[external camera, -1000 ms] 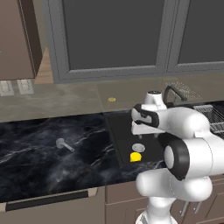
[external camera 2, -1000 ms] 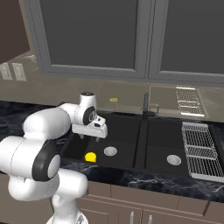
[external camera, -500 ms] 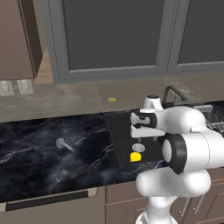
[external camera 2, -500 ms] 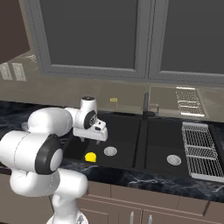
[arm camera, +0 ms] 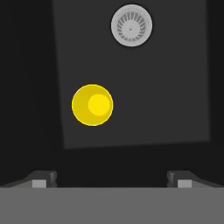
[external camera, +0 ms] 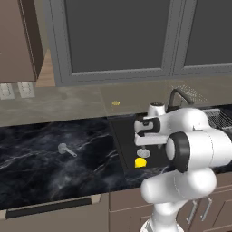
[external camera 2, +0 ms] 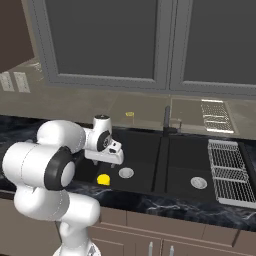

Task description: Move any existing items from the left basin to the right basin for drying. Then move the measuring cup from the counter to the left basin of the sink for washing.

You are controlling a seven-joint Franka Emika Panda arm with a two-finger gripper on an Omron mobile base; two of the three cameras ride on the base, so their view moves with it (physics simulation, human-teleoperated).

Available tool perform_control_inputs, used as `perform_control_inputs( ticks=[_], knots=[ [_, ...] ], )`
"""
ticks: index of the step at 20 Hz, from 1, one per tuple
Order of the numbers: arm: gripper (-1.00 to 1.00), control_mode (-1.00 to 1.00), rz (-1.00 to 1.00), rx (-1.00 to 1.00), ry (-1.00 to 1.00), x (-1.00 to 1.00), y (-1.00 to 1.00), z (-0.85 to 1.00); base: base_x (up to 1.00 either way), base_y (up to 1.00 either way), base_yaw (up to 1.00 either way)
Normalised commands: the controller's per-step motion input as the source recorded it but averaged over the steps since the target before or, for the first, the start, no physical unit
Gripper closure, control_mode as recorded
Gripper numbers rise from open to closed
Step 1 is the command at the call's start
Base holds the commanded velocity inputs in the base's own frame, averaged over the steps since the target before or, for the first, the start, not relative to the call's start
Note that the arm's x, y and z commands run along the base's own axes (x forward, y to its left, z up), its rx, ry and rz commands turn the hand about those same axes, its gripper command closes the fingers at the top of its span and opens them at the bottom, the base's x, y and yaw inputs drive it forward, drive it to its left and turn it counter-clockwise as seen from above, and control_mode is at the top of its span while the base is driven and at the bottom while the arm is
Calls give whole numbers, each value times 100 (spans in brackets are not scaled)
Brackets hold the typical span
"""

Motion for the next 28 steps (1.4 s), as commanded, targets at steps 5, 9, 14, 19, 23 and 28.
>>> perform_control_inputs(
  ticks=[5,9,14,19,23,28],
  knots=[
    [-100,-100,0,0,2,16,0,-18,0,0,0],
    [-100,-100,0,0,4,20,0,-15,0,0,0],
    [-100,-100,0,0,5,16,0,-15,0,0,0],
    [-100,-100,0,0,5,17,0,-17,0,0,0],
    [-100,-100,0,0,4,18,0,-18,0,0,0],
    [-100,-100,0,0,5,12,0,-20,0,0,0]
  ],
)
